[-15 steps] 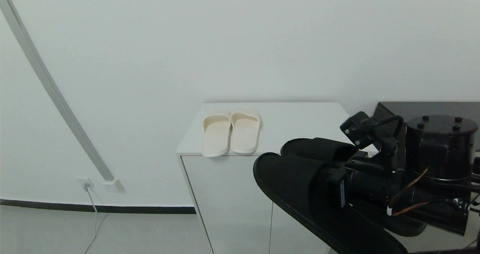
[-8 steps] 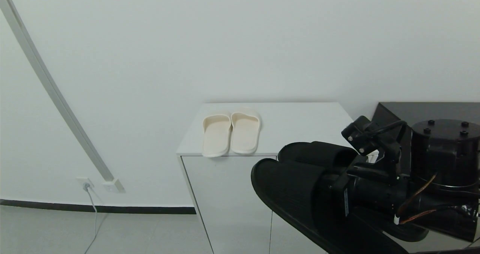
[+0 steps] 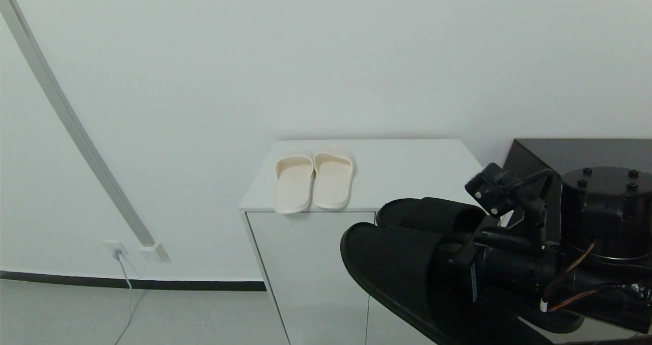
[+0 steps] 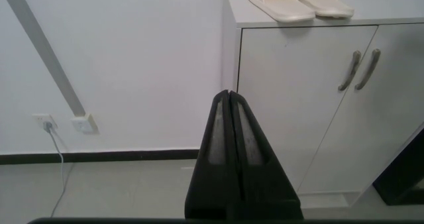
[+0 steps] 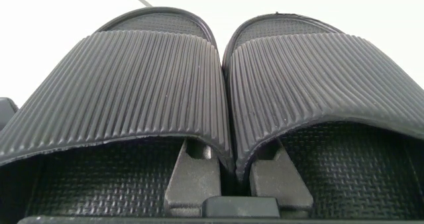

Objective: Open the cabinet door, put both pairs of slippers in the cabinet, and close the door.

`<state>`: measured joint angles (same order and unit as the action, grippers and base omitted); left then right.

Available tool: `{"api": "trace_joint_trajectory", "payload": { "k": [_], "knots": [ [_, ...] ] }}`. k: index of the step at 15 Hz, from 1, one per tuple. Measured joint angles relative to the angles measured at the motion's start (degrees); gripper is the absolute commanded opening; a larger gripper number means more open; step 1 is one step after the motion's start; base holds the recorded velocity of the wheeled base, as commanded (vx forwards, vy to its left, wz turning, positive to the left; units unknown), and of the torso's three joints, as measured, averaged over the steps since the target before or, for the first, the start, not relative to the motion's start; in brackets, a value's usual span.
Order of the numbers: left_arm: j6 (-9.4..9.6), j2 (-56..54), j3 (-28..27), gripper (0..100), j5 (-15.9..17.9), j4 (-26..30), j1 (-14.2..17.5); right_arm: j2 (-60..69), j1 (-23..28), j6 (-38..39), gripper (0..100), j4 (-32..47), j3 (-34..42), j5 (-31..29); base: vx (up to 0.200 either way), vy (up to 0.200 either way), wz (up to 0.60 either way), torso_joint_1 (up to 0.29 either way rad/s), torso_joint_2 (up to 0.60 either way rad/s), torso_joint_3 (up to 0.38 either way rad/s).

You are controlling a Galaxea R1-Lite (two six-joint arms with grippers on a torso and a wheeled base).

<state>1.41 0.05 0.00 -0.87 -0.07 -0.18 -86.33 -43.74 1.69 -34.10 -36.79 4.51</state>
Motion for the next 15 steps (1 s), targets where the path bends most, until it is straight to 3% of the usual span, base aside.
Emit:
{"api": "trace_joint_trajectory", "payload": {
  "k": [4, 15],
  "knots": [
    [-0.02, 0.0, 0.0, 0, 0.0, 0.0, 0.0, 0.0, -0.4, 0.1, 0, 0.0, 0.3, 0.0, 0.0, 0.0, 0.0, -0.121, 0.29, 0.156],
    [-0.29, 0.0, 0.0, 0, -0.1, 0.0, 0.0, -0.1, -0.6, 0.0, 0, 0.0, 1.0, 0.0, 0.0, 0.0, 0.0, -0.214, 0.53, 0.316]
  ]
}}
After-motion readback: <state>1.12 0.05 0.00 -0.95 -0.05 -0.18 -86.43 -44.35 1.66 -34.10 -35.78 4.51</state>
